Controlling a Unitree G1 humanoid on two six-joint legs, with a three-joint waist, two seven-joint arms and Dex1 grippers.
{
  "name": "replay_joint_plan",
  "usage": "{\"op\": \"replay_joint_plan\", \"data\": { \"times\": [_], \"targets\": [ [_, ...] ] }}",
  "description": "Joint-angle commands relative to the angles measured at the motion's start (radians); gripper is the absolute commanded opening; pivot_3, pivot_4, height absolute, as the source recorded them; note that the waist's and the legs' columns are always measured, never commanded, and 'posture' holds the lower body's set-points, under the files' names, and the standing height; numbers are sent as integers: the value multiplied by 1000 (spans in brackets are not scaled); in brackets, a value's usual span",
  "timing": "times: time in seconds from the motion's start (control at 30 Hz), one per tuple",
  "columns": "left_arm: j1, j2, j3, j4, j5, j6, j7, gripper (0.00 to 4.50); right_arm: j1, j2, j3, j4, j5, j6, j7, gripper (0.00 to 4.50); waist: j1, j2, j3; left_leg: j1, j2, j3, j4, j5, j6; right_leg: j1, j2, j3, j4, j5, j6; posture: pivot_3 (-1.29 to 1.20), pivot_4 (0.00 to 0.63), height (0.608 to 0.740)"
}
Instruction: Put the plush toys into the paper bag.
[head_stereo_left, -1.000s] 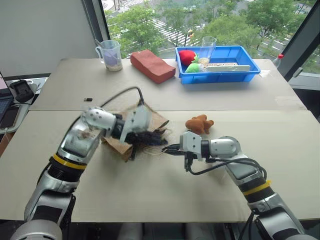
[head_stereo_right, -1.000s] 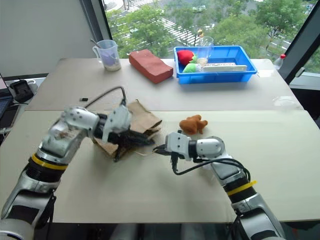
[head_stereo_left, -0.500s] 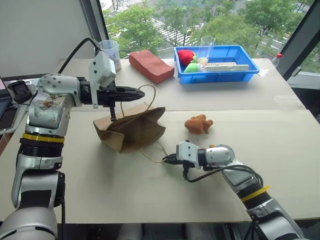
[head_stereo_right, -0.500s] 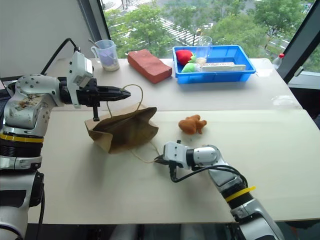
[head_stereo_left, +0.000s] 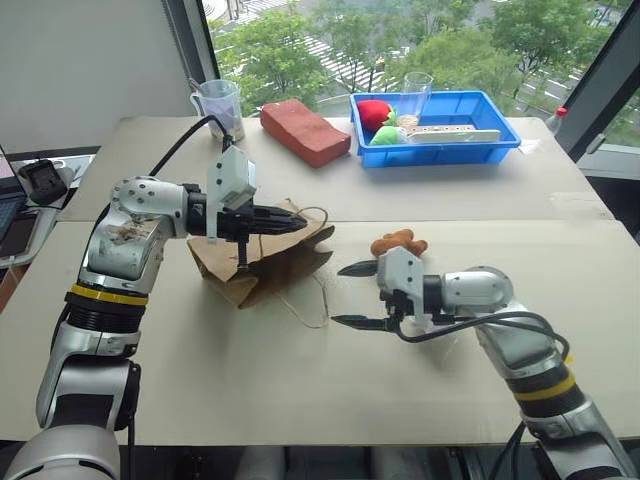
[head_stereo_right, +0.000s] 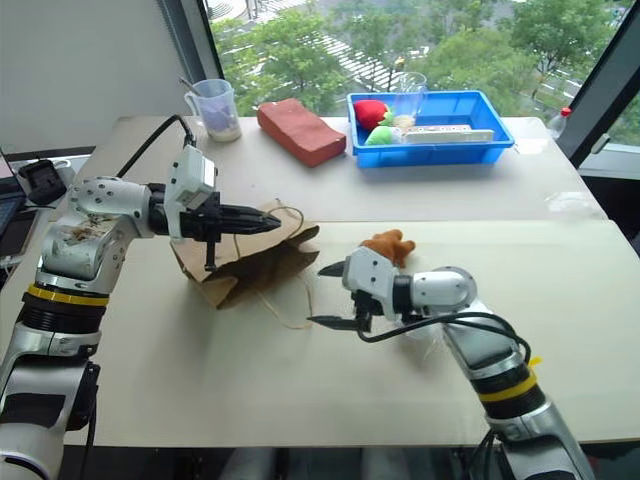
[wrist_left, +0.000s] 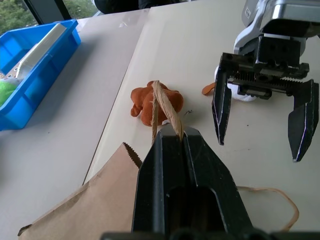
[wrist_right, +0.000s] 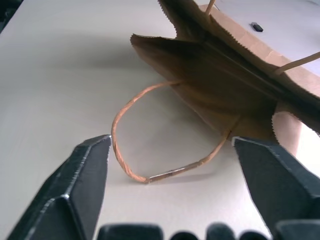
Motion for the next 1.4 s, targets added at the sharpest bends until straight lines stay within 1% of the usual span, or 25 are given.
{"op": "replay_joint_plan", "data": {
  "times": [0.03,0.1,0.17,0.23,0.33,0.43,0.53,0.57,0.7,0.8,0.9,1.0,1.2,1.3,1.4],
  "targets": [
    [-26,-5,4,-6,-1,-19,-8,0,-11,-4,-119,-121,134,179,-72,4480,0,0,0,0,0,0,0,0,0,0,0,0,0,0,0,0,150,740],
    [-28,-10,2,-7,-2,-17,-9,0,-25,27,-167,-150,216,314,-141,4480,-1,0,0,0,0,0,0,0,0,0,0,0,0,0,0,0,150,740],
    [-32,-14,1,-9,-2,-15,-9,0,-40,60,-124,-134,197,363,-192,3947,-2,0,0,0,0,0,0,0,0,0,0,0,1,0,0,0,150,740],
    [-33,-13,-3,-10,5,-22,-11,0,-54,87,-58,-105,143,385,-244,3308,-3,0,0,0,0,0,0,0,0,0,0,0,1,0,0,0,150,740],
    [-31,-10,-4,-14,8,-23,-12,0,-95,113,18,-83,102,416,-284,2224,-6,0,0,0,0,0,0,0,0,-1,0,0,1,0,0,0,150,740],
    [-19,-10,-4,-36,7,-15,-3,0,-192,227,35,-39,120,508,-372,1236,-11,0,0,-1,0,0,0,0,0,-2,0,0,1,0,0,0,150,740],
    [-9,-15,-9,-50,8,-11,5,0,-246,292,65,9,101,520,-405,151,-15,0,0,0,0,-1,0,0,0,-2,0,0,4,0,0,0,150,740],
    [-8,-18,-9,-55,7,-8,9,0,-257,306,90,42,83,501,-407,42,-14,0,0,0,0,-2,0,0,0,-2,0,-1,4,0,0,0,150,740],
    [-8,-29,-8,-67,-1,4,25,0,-279,369,155,223,22,390,-405,42,-14,0,0,0,0,-2,0,0,0,-2,0,-2,4,0,0,0,150,740],
    [-14,-30,-1,-65,-3,10,29,0,-298,413,185,391,-36,276,-400,42,-26,0,0,0,0,-2,0,0,0,-2,0,-2,4,0,0,0,150,740],
    [-18,-25,6,-70,-10,22,33,0,-322,478,178,537,-76,185,-430,42,-36,0,0,0,0,-2,0,1,-1,-2,0,-2,6,0,0,0,150,740],
    [-18,-23,9,-76,-11,29,37,0,-330,547,147,626,-74,134,-441,42,-44,0,0,1,0,-3,-2,1,-1,-3,0,-2,7,0,0,0,150,740],
    [-38,4,33,-47,3,17,46,0,-316,574,191,754,-168,56,-440,42,-50,1,0,1,0,-3,-2,1,-2,-3,0,-2,7,0,1,0,150,740],
    [-40,15,43,-30,9,6,45,0,-296,587,168,756,-180,21,-457,42,-56,0,1,0,0,-4,-2,1,-2,-3,0,-3,7,0,1,0,150,740],
    [-25,18,42,-37,12,0,42,0,-276,591,142,721,-179,-6,-460,42,-60,0,1,4,0,-4,-4,1,-2,-3,0,-2,8,0,0,0,150,740]
  ]
}}
